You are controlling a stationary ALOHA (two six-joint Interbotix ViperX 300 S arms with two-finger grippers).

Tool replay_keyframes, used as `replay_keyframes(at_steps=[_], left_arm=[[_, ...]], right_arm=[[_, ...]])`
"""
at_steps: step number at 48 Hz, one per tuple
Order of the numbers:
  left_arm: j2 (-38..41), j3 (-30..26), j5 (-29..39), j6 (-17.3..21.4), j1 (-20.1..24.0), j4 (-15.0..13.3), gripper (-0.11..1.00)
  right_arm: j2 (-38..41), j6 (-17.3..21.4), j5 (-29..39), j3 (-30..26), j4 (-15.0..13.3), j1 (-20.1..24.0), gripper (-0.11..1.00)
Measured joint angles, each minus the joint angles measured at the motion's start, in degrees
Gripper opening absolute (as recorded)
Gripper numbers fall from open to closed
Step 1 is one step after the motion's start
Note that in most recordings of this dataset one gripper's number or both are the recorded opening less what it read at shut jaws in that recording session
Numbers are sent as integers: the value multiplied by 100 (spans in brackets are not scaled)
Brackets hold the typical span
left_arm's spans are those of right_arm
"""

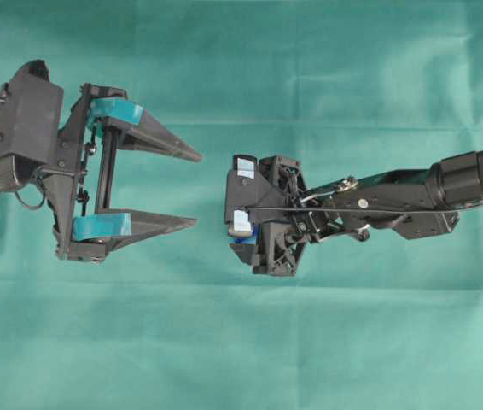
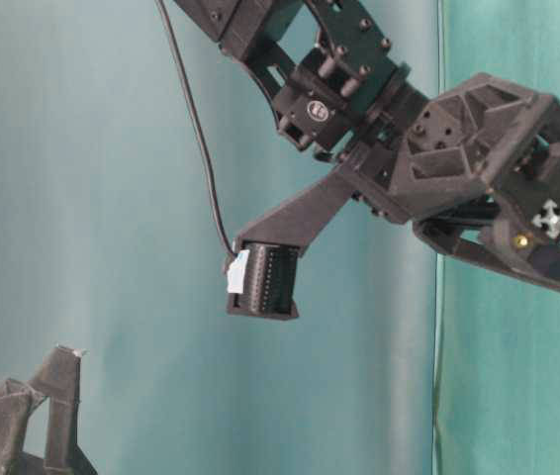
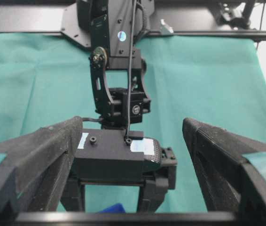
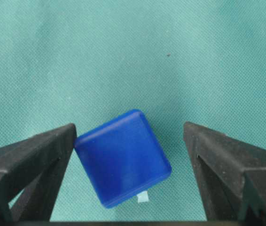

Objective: Handover the blue block to the right arm after grasping it with the left arm, then place it in the designated position.
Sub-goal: 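Lower the cube with the right gripper onto the table, then open the right gripper to release the cube on the table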

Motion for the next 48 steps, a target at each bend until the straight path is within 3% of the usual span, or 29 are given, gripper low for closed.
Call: replay_keyframes(at_steps=[22,48], left_arm=[[0,0,0,0,0,0,100],[9,-9,0,0,0,0,100]], right_arm=[[-308,-26,79,0,0,26,93],[-1705,-264,1397,9,-26,149,93]])
